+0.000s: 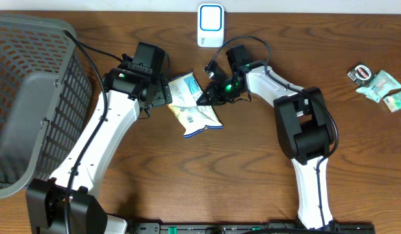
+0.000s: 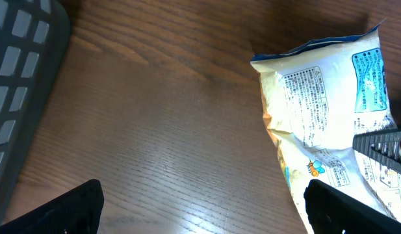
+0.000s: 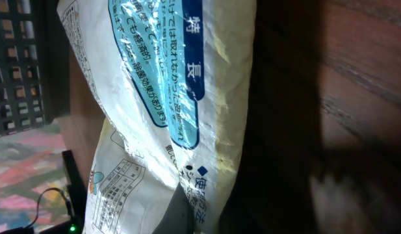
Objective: Scan the item barcode
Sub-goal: 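Move the right gripper to the snack bag and grasp it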
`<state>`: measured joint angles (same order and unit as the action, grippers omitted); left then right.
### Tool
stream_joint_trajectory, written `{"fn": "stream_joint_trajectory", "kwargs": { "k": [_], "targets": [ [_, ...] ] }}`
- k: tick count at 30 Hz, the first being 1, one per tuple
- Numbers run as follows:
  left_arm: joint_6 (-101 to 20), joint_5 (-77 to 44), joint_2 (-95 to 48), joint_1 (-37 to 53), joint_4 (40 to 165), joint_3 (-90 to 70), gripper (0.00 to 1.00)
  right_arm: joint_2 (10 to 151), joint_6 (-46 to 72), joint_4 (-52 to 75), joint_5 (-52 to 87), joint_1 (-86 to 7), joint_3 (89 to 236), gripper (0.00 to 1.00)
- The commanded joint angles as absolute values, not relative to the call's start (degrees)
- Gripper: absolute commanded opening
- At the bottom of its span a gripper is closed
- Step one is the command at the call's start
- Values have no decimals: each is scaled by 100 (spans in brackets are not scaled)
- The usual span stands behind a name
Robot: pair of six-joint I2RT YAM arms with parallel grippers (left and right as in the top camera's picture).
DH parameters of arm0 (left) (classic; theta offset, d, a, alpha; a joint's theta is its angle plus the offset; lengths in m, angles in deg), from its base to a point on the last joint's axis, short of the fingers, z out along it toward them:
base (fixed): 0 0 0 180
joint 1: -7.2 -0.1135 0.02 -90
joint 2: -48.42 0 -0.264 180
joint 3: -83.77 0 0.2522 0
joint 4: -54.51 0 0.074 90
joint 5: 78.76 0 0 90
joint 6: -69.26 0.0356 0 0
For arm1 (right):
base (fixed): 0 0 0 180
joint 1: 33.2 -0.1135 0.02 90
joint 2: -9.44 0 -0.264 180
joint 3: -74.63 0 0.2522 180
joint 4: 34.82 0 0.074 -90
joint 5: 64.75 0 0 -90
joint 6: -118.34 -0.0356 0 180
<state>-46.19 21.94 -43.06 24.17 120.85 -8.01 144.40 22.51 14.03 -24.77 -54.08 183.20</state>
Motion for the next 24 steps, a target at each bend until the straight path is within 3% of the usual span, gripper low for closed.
{"fn": "stream_joint_trajectory", "kwargs": {
  "k": [1, 8, 17, 24],
  "targets": [
    [-4586, 2286, -4254, 2408, 12115, -823, 98, 14540, 2172, 1503, -2407, -5292, 18237, 1],
    [-4586, 2288, -4254, 2408, 12115, -823, 98, 13697, 2236, 1628, -2681, -4645, 18237, 1],
    [-4586, 2288, -4254, 2408, 12115, -823, 98, 12602, 2411, 2909, -611, -4302, 18235, 1],
    [-4586, 2288, -4254, 2408, 12115, -823, 98, 12676, 2625, 3307, -206, -4534, 18016, 1]
  ]
}}
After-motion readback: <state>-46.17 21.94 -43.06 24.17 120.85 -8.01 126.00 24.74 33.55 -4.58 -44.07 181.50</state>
